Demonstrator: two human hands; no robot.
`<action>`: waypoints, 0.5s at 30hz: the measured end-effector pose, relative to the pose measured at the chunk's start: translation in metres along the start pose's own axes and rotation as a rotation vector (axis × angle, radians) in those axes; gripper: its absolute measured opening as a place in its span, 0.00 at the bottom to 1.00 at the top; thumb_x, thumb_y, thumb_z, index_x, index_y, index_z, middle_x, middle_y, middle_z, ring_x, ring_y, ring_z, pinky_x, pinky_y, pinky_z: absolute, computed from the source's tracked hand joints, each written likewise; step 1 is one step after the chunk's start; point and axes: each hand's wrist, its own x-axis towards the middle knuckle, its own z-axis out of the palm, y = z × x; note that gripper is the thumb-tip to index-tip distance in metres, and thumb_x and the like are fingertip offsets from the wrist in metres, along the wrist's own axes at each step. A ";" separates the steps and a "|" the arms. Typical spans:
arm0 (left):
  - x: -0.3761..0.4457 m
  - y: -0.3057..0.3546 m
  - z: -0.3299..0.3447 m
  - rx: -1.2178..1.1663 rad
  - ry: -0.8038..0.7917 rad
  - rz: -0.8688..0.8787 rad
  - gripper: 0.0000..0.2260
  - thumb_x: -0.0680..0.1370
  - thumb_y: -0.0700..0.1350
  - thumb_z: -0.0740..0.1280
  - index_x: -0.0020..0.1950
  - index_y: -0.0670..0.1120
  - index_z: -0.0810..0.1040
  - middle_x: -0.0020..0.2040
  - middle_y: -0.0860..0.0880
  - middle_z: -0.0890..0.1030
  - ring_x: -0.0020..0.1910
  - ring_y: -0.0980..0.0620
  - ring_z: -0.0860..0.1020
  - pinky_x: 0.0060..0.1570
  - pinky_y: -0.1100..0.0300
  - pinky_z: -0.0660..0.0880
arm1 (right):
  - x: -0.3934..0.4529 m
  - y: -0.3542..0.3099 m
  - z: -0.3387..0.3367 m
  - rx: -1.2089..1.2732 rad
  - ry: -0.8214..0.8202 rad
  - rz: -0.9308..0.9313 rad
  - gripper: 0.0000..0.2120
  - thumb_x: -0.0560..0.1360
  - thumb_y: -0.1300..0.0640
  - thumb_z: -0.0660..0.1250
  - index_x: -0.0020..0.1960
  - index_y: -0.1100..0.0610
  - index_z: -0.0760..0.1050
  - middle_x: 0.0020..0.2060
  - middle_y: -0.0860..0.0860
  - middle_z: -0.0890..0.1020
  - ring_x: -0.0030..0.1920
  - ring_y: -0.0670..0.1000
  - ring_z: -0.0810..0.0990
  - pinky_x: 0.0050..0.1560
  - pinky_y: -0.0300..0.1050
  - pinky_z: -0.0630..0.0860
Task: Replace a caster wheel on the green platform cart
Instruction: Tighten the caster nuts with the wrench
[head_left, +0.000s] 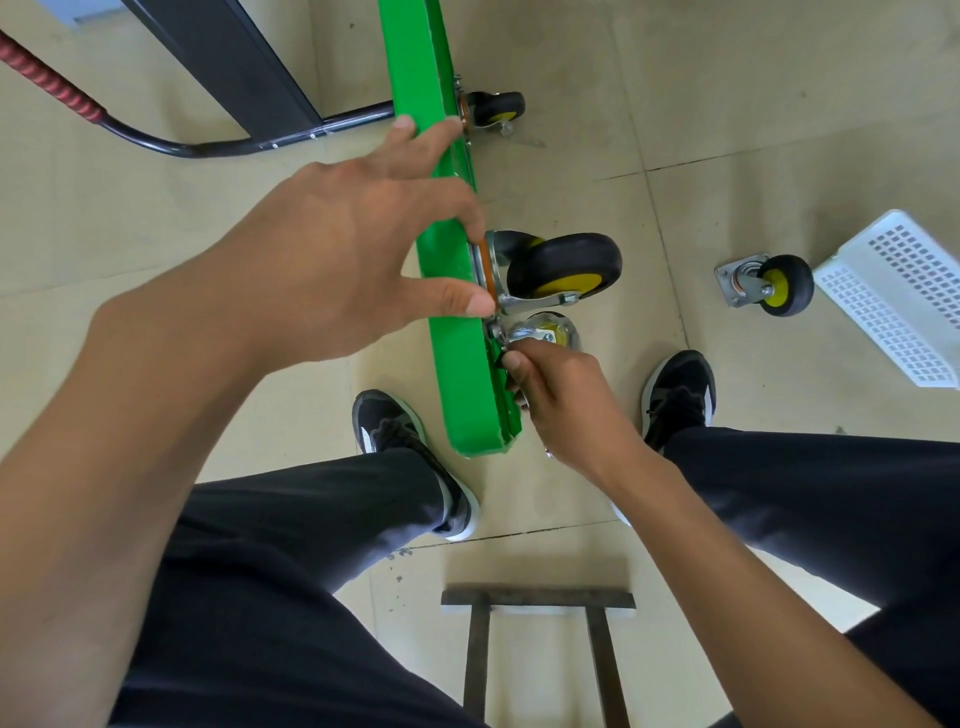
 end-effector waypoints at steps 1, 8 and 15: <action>0.000 0.000 0.000 -0.002 -0.001 -0.002 0.28 0.67 0.72 0.56 0.62 0.60 0.74 0.82 0.52 0.51 0.81 0.48 0.52 0.71 0.43 0.63 | 0.001 0.001 0.000 -0.014 0.000 -0.021 0.20 0.84 0.44 0.54 0.46 0.57 0.75 0.38 0.51 0.79 0.38 0.54 0.77 0.39 0.56 0.76; 0.000 0.000 -0.001 -0.025 0.002 -0.005 0.28 0.67 0.72 0.57 0.62 0.60 0.74 0.82 0.52 0.51 0.81 0.49 0.52 0.71 0.45 0.63 | 0.008 0.008 -0.001 -0.076 0.003 -0.100 0.16 0.85 0.47 0.54 0.51 0.56 0.76 0.40 0.47 0.77 0.38 0.49 0.72 0.37 0.47 0.69; 0.001 -0.001 0.000 -0.004 -0.004 -0.008 0.29 0.67 0.72 0.56 0.62 0.60 0.74 0.82 0.52 0.51 0.81 0.49 0.51 0.71 0.44 0.63 | 0.003 -0.007 0.003 -0.108 0.017 0.074 0.15 0.85 0.49 0.56 0.40 0.49 0.69 0.34 0.47 0.74 0.34 0.49 0.71 0.33 0.45 0.62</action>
